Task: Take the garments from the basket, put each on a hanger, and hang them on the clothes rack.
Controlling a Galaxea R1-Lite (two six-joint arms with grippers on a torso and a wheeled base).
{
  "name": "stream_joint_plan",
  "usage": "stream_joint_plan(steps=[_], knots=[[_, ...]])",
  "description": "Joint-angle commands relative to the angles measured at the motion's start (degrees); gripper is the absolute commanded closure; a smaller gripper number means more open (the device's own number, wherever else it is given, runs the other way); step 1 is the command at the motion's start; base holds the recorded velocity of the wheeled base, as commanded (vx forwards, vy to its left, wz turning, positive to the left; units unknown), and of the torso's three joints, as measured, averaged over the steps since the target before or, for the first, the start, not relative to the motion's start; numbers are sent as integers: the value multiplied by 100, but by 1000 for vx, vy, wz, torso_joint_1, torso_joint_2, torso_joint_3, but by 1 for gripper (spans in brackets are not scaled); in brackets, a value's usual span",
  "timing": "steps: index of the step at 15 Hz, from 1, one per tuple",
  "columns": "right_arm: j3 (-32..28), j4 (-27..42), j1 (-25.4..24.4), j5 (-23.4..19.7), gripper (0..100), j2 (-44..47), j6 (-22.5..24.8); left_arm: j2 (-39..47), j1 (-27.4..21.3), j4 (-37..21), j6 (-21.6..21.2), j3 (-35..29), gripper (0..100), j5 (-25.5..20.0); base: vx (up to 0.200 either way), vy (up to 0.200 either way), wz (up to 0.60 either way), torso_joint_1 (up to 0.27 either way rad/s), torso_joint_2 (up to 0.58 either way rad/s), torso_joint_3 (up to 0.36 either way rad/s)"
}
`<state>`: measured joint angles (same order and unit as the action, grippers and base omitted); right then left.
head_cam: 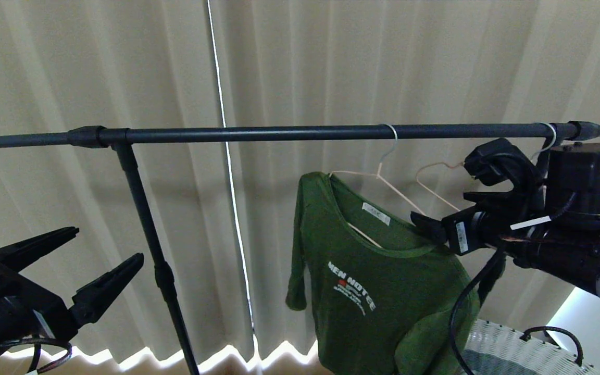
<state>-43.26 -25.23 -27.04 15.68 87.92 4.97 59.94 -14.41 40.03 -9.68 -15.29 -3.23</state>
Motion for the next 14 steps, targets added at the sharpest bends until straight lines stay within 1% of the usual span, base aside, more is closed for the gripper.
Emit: stream_joint_plan(steps=[1,3,5,7,10,12,13,14], knots=[[327,-333,6,-161,0,-126,-5,0,0,4,1,17,0,-2,0,0,0,0,0,0],[582,-729,6,-197,0,-205,21,0,0,-4,1,35,0,-2,0,0,0,0,0,0],[802,-746,14,-126,0,-451,30,-9,8,4,-8,70,0,7,0,0,0,0,0,0],[1092,-632,67,-109,0,-1145,48,-18,17,4,-52,114,0,7,0,0,0,0,0,0],[1373,-157,357,-118,0,-1972,48,-18,17,4,-69,149,0,7,0,0,0,0,0,0],[1830,-52,524,-100,0,-2385,39,-26,17,4,-87,184,0,15,0,0,0,0,0,0],[1945,-61,621,-100,0,-2455,39,-26,17,4,-87,193,0,15,0,0,0,0,0,0],[2279,-96,779,-109,0,-2631,39,-18,8,4,-87,210,0,15,0,0,0,0,0,0]])
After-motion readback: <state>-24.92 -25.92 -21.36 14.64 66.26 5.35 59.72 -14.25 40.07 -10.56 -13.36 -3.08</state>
